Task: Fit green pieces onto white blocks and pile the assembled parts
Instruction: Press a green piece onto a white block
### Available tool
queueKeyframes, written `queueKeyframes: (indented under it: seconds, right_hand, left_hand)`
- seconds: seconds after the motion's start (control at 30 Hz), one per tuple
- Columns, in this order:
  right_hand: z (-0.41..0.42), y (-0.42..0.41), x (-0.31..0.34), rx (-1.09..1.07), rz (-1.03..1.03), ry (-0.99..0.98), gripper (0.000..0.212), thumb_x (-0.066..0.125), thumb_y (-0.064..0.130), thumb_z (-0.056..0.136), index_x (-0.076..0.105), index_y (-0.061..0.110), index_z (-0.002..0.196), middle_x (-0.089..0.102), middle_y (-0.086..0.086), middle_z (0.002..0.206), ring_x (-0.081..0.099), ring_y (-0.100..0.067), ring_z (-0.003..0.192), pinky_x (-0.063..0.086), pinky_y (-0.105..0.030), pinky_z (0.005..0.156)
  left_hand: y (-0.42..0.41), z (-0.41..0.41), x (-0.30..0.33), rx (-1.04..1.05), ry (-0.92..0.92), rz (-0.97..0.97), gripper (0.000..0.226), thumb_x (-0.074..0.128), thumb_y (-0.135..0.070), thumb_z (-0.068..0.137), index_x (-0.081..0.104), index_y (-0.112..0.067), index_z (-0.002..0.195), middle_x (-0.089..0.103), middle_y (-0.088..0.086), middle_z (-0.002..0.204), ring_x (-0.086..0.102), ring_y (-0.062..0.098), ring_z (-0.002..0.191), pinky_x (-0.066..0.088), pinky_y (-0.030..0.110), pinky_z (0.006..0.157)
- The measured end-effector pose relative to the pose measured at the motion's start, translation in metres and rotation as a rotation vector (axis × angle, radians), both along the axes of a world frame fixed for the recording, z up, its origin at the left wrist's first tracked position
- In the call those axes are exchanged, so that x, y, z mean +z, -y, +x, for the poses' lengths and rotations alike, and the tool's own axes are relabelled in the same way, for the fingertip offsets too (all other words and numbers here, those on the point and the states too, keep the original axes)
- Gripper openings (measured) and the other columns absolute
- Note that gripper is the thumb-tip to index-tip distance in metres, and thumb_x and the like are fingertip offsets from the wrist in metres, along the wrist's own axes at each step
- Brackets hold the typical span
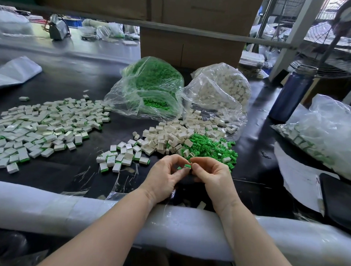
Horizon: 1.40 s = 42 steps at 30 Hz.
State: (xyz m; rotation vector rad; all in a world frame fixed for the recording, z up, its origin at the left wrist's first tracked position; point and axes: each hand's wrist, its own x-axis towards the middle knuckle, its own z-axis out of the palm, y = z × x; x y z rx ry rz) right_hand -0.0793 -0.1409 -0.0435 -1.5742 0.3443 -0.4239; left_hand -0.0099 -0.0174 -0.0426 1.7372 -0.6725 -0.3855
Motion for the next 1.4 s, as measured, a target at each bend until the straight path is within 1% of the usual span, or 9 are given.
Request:
queueKeyframes:
  seconds: [0.07,0.27,0.53,0.67,0.8,0.9,1.03,1.2,1.4]
  right_hand:
    - [-0.0012,0.0005,0.0013,-0.010,-0.015,0.013,0.013,0.063,0.001,0.085,0.070,0.012,0.085,0.071,-0.003,0.078,0.065,-0.009,0.069,0.051,-0.018,0.058]
    - [-0.0013,-0.0013,0.0022,-0.001,-0.088,0.001,0.016,0.068,0.000,0.080,0.070,0.014,0.074,0.068,0.001,0.067,0.060,-0.003,0.059,0.048,-0.016,0.059]
    - [-0.0011,-0.0026,0.0027,0.017,-0.200,-0.036,0.018,0.064,-0.004,0.081,0.063,0.011,0.072,0.064,-0.012,0.074,0.059,-0.020,0.070,0.053,-0.037,0.071]
    - [0.0000,-0.0021,0.0011,-0.005,-0.126,-0.023,0.018,0.058,-0.002,0.087,0.057,0.010,0.074,0.058,-0.003,0.061,0.056,-0.013,0.053,0.049,-0.024,0.054]
    - [0.0017,-0.0017,-0.0014,0.000,-0.173,-0.042,0.016,0.057,0.003,0.089,0.058,0.014,0.078,0.059,0.001,0.068,0.054,-0.007,0.058,0.047,-0.024,0.057]
    - [0.0012,-0.0030,-0.0001,0.024,-0.162,-0.029,0.011,0.063,0.005,0.085,0.062,0.016,0.084,0.063,0.003,0.075,0.056,-0.004,0.063,0.047,-0.019,0.057]
    - [-0.0010,-0.0035,0.0006,0.046,-0.198,-0.054,0.015,0.071,0.004,0.078,0.065,0.018,0.078,0.063,0.004,0.067,0.055,-0.004,0.060,0.046,-0.018,0.059]
    - [-0.0011,-0.0037,0.0041,0.026,-0.092,0.009,0.019,0.061,-0.004,0.085,0.065,0.013,0.078,0.066,0.004,0.063,0.061,-0.004,0.055,0.048,-0.015,0.052]
    - [-0.0031,-0.0040,0.0066,0.090,0.029,0.028,0.021,0.056,-0.008,0.087,0.066,0.008,0.079,0.065,0.004,0.054,0.060,-0.002,0.047,0.046,-0.012,0.047]
  left_hand:
    - [-0.0003,0.0003,-0.0012,-0.002,-0.031,-0.010,0.008,0.063,-0.008,0.087,0.064,-0.015,0.090,0.067,0.017,0.096,0.063,0.036,0.093,0.049,0.047,0.091]
    - [-0.0011,0.0027,-0.0046,0.053,0.056,0.023,0.026,0.067,-0.008,0.083,0.055,-0.031,0.085,0.057,-0.004,0.080,0.054,0.009,0.071,0.049,0.022,0.075]
    - [-0.0003,0.0000,-0.0048,0.023,0.104,0.071,0.021,0.071,-0.015,0.081,0.055,-0.026,0.089,0.059,-0.003,0.078,0.053,0.008,0.066,0.050,0.020,0.070]
    - [-0.0003,-0.0008,-0.0054,0.046,0.148,0.110,0.025,0.071,-0.011,0.080,0.054,-0.030,0.082,0.057,-0.007,0.070,0.049,0.005,0.060,0.046,0.015,0.065]
    - [-0.0003,-0.0003,-0.0041,0.076,0.115,0.068,0.021,0.070,-0.009,0.081,0.058,-0.026,0.080,0.059,-0.004,0.072,0.053,0.007,0.063,0.048,0.017,0.067]
    - [-0.0007,0.0008,-0.0030,0.090,0.020,-0.012,0.015,0.067,-0.010,0.083,0.061,-0.024,0.081,0.067,0.006,0.080,0.064,0.018,0.074,0.053,0.026,0.074]
    - [-0.0001,0.0010,-0.0019,0.112,-0.051,-0.064,0.015,0.066,-0.008,0.083,0.063,-0.022,0.078,0.069,0.009,0.077,0.067,0.026,0.076,0.056,0.034,0.075]
    - [-0.0003,0.0009,-0.0021,0.101,-0.007,-0.084,0.014,0.069,-0.005,0.081,0.067,-0.019,0.077,0.068,-0.001,0.073,0.062,0.008,0.068,0.053,0.024,0.074]
    - [-0.0019,-0.0007,0.0000,0.072,0.043,-0.073,0.017,0.074,-0.005,0.075,0.066,-0.018,0.082,0.067,-0.004,0.077,0.056,-0.001,0.063,0.050,0.018,0.069]
